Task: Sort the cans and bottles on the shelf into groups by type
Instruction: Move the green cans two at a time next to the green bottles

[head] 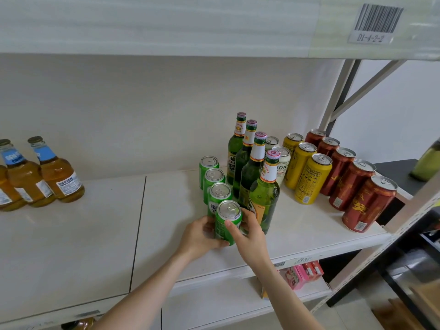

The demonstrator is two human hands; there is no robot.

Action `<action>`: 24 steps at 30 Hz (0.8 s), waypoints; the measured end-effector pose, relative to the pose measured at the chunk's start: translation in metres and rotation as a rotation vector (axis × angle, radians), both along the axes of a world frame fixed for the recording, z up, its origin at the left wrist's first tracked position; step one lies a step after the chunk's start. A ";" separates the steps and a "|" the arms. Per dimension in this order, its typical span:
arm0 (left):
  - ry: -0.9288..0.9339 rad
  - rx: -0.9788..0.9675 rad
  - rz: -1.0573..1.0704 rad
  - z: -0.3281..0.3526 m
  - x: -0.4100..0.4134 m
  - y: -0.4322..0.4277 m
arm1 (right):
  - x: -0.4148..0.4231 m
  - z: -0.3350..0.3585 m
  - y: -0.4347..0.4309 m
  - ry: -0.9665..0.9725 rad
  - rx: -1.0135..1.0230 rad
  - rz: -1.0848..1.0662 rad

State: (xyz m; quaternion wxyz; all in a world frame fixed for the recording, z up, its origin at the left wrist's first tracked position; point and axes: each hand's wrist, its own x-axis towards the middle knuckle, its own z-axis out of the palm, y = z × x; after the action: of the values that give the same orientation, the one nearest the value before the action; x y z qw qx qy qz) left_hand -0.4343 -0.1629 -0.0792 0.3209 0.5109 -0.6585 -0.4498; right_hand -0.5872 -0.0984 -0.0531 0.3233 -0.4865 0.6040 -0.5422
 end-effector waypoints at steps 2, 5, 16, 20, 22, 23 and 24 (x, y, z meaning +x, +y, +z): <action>-0.009 0.001 0.005 -0.001 0.000 0.000 | -0.001 0.000 0.000 -0.003 0.004 0.001; -0.015 -0.007 0.002 -0.002 0.000 0.000 | -0.001 0.001 0.000 -0.001 0.009 0.012; -0.223 -0.163 -0.058 -0.005 0.029 0.000 | -0.011 0.006 0.006 -0.046 0.120 -0.008; -0.331 -0.198 -0.013 0.000 0.060 0.004 | -0.016 0.002 0.024 0.070 0.163 -0.095; -0.408 -0.256 0.031 0.004 0.079 0.010 | -0.017 0.000 0.034 0.167 0.182 -0.102; -0.468 -0.307 0.043 0.006 0.088 0.014 | -0.016 -0.001 0.040 0.223 0.194 -0.095; -0.536 -0.366 0.047 0.008 0.096 0.019 | -0.014 -0.001 0.046 0.293 0.200 -0.088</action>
State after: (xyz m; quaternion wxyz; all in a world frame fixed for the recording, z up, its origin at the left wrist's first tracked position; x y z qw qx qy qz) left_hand -0.3380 -0.1438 -0.0712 0.2329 0.5600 -0.7775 -0.1659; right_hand -0.6008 -0.0527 -0.0545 0.2545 -0.4989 0.7162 -0.4164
